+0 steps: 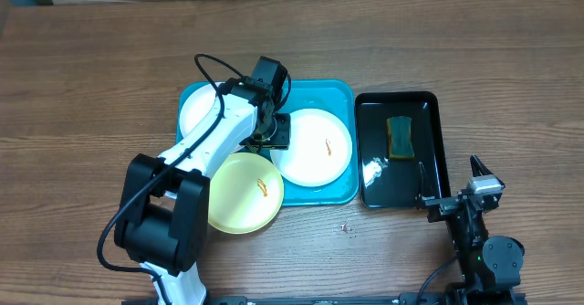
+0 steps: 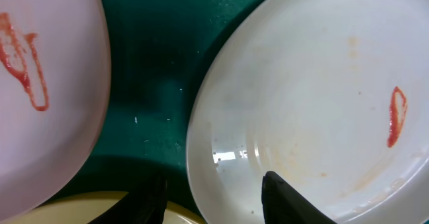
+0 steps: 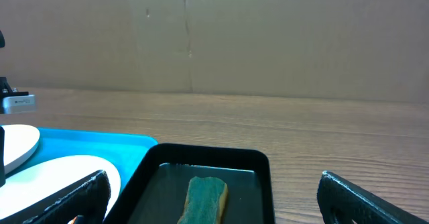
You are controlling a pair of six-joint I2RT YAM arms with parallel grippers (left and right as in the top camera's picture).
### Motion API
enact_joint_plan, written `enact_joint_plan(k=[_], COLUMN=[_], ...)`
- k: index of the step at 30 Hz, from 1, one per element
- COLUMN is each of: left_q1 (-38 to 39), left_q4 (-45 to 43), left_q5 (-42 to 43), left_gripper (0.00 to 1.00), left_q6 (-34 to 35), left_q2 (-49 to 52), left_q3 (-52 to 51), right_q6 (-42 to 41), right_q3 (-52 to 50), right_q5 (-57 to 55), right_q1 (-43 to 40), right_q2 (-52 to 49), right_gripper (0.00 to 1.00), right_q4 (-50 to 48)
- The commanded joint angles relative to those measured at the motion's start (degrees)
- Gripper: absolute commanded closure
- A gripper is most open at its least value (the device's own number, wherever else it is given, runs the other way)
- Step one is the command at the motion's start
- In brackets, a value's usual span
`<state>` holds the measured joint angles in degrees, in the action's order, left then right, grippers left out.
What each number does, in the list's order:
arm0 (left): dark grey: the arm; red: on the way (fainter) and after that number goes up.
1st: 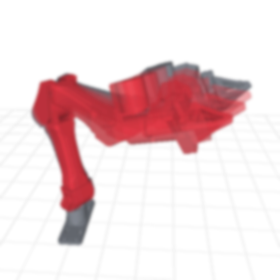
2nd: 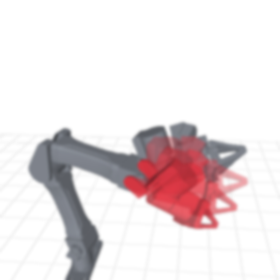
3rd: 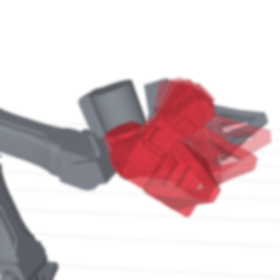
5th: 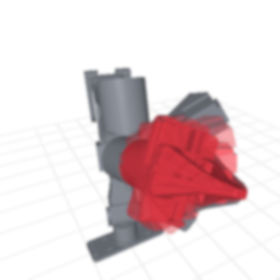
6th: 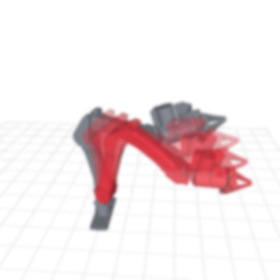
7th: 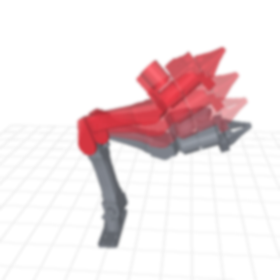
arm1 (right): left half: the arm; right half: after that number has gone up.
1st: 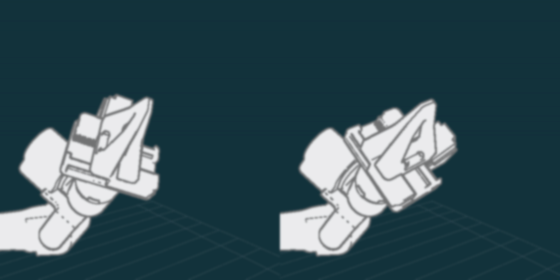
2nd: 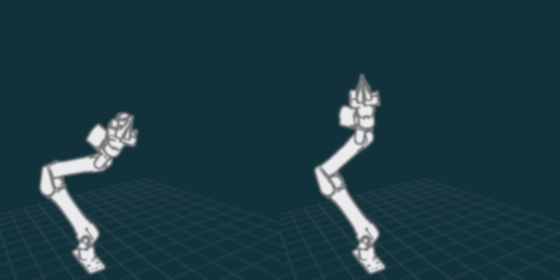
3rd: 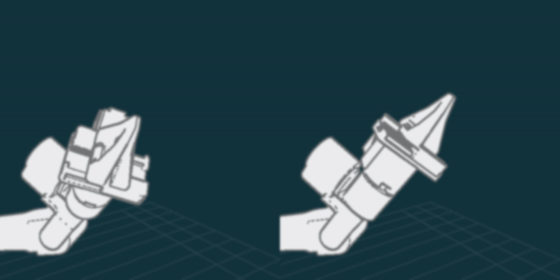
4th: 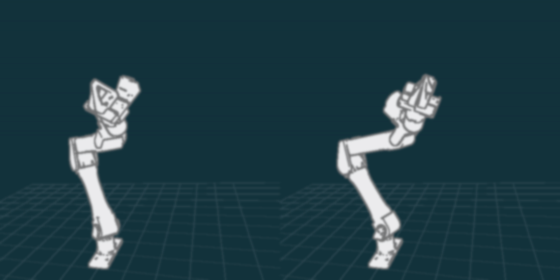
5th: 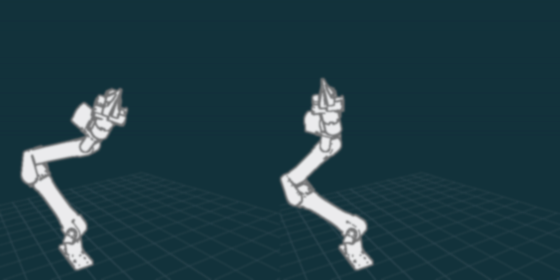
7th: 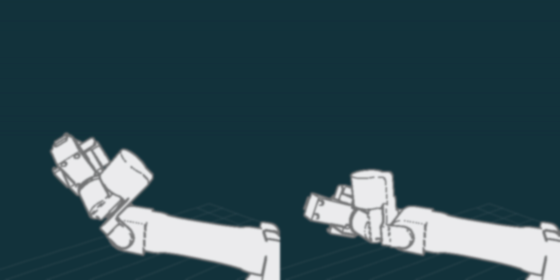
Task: Clean dirty plates on tray and stack at the side
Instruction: 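Reach the left gripper to the right white plate's rim and grasp it, then reach the right gripper into the black tray and grasp the sponge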
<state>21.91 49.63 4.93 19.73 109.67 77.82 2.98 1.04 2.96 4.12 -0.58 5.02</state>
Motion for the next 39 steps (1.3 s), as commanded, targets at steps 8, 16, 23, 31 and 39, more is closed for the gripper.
enact_joint_plan(k=[8, 16, 23, 31, 39], left_q1=[1.18, 1.25, 1.46, 1.46, 1.36], left_q4=[-5.4, -6.95, -9.35, -12.85, -12.85], left_q5=[-2.03, -1.99, -2.23, -2.49, -3.61], left_gripper=[0.6, 0.75, 0.72, 0.8, 0.96], left_q6=[0.46, 0.48, 0.48, 0.46, 0.48], left_q2=[0.7, 0.7, 0.7, 0.7, 0.7], left_q3=[-4.66, -5.35, -6.29, -8.37, -8.37], right_q6=[-0.11, -0.11, -0.11, -0.24, -4.61], right_q3=[-0.59, -0.59, -0.59, -0.59, 6.27], right_q5=[-0.35, -0.35, -0.35, 1.4, 5.25], right_q1=[-0.35, -0.35, -0.35, -0.35, -0.61], right_q2=[0.42, 0.42, 0.42, 0.39, -3.32], right_gripper=[0.0, 0.0, 0.0, 0.0, 0.0], right_q4=[-0.37, -0.37, -0.37, -0.5, 2.56])
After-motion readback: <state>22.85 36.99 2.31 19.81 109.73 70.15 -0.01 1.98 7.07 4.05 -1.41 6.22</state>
